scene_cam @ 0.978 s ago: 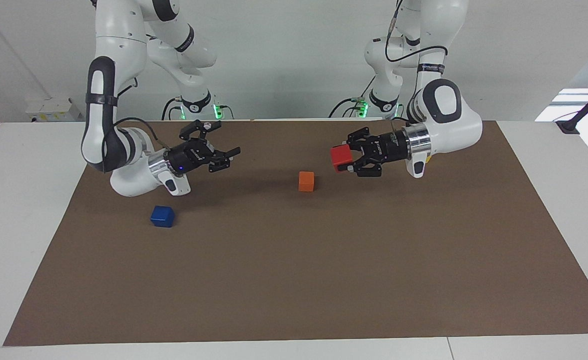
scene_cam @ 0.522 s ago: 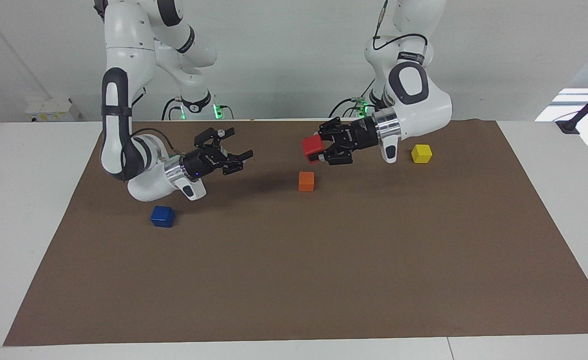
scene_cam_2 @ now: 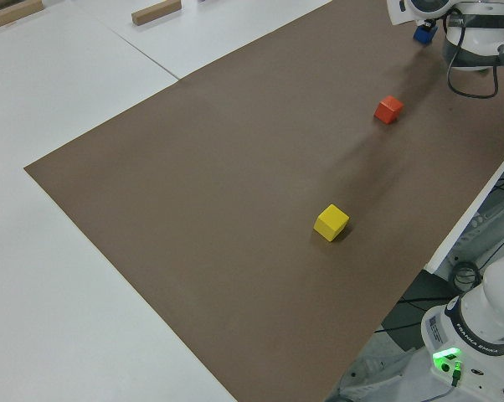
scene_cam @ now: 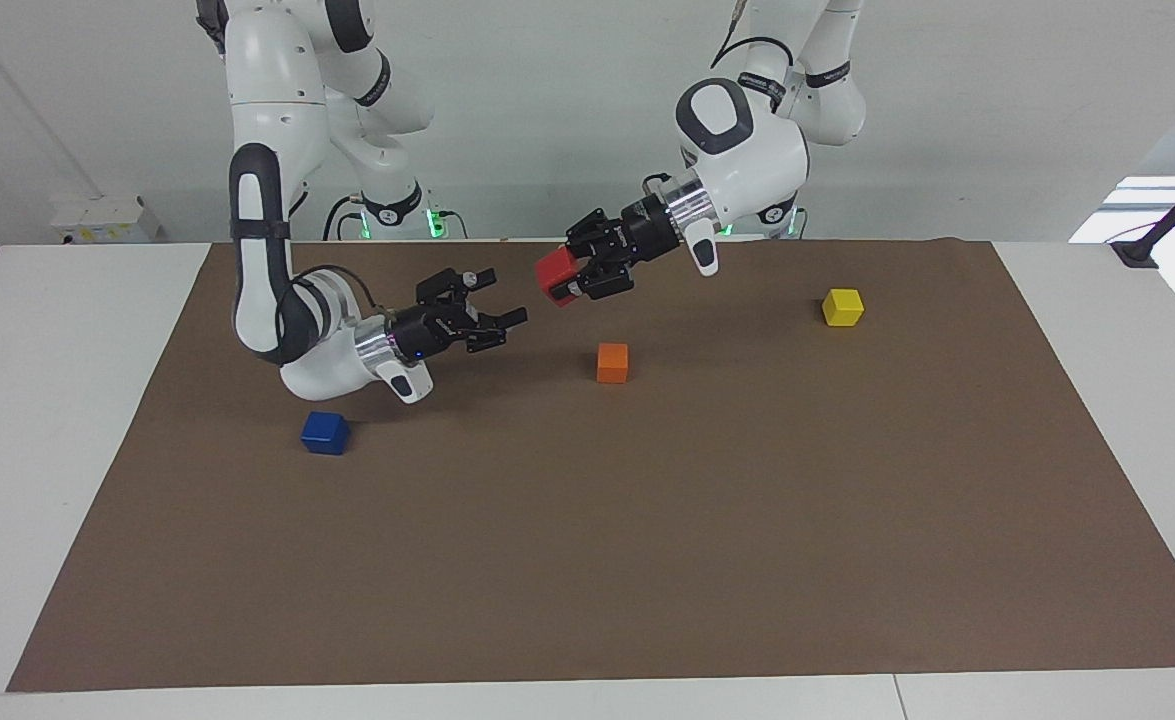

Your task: Transfer red block to right arm and stack on blue block

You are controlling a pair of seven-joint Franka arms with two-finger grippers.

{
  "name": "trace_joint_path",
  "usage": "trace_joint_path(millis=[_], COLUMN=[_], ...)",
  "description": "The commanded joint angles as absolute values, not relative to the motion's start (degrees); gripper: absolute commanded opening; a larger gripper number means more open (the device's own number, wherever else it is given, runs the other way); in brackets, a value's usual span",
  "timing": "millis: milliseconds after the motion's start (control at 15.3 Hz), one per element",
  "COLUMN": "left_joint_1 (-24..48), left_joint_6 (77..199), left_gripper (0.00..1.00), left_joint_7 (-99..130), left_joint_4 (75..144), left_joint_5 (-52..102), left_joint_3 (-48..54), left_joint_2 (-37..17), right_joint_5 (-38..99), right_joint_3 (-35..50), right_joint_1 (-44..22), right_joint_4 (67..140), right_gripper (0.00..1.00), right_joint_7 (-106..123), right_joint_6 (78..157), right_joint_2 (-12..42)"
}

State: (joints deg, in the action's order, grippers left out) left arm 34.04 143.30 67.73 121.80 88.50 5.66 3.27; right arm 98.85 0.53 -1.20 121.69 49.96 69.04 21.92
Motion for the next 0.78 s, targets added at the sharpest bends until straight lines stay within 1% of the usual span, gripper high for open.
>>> trace_joint_path(millis=[0, 326, 717], left_joint_1=[35.0, 37.1, 39.6], left_joint_6=[144.8, 147.6, 152.0], left_gripper=[0.00, 0.00, 0.00], left_joint_7=[67.7, 67.6, 67.6], left_joint_4=[122.2, 121.4, 121.1], left_joint_5=[93.3, 94.0, 96.6], left_joint_3=[4.7, 4.7, 4.7], left_joint_2=[3.0, 0.5, 0.3], right_joint_5=[100.9, 103.7, 104.9], right_joint_3=[0.8, 0.9, 0.9], right_joint_1=[-2.0, -4.7, -6.7], right_joint_4=[122.3, 123.5, 123.9], right_gripper=[1.00, 1.00, 1.00], right_joint_7=[49.0, 49.2, 51.1], right_joint_6=[69.6, 69.6, 70.6], right_joint_2=[22.1, 22.1, 22.1])
